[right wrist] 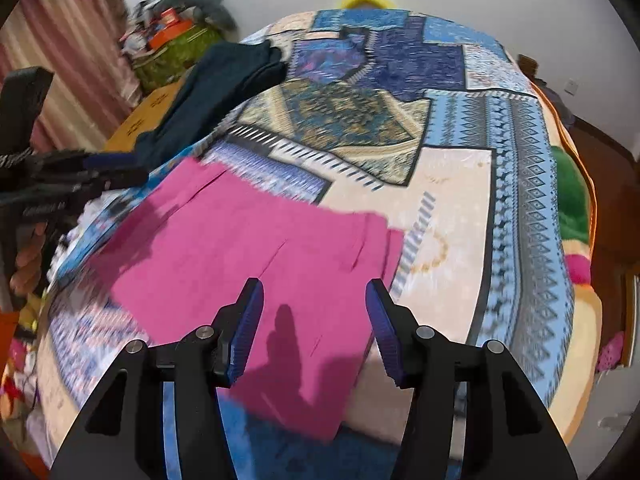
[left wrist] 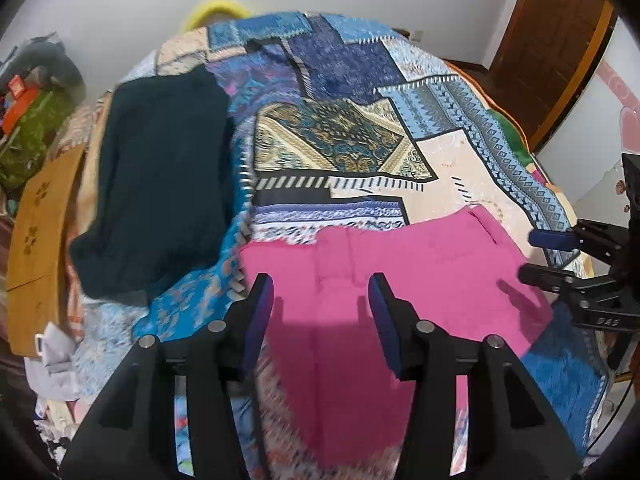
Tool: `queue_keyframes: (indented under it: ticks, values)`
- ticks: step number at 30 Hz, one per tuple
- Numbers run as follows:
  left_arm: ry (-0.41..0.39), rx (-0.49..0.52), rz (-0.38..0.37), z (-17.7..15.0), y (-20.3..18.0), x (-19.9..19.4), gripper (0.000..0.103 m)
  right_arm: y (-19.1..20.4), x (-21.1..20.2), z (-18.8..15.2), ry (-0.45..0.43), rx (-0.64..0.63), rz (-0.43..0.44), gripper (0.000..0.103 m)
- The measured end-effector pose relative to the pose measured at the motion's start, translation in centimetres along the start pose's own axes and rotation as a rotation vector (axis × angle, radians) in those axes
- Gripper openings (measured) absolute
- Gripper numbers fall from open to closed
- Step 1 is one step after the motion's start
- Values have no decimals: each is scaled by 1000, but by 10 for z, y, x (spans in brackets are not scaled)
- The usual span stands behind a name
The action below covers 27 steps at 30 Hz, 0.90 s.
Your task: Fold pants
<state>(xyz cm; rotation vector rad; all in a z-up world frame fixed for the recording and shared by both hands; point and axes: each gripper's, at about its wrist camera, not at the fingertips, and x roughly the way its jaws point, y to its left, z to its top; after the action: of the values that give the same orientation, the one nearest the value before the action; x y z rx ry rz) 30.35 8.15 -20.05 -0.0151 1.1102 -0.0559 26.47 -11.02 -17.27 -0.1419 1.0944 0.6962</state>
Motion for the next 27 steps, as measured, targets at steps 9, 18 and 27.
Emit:
queue_keyframes:
  ticks: [9, 18, 27]
  values:
    - [100, 78, -21, 1, -14, 57, 26, -22, 45, 8, 41, 73, 1, 38]
    - [97, 131, 107, -4, -23, 62, 38, -31, 49, -1, 48, 72, 41, 30]
    - [40, 58, 42, -10, 5, 24, 38, -31, 27, -6, 37, 37, -36, 33]
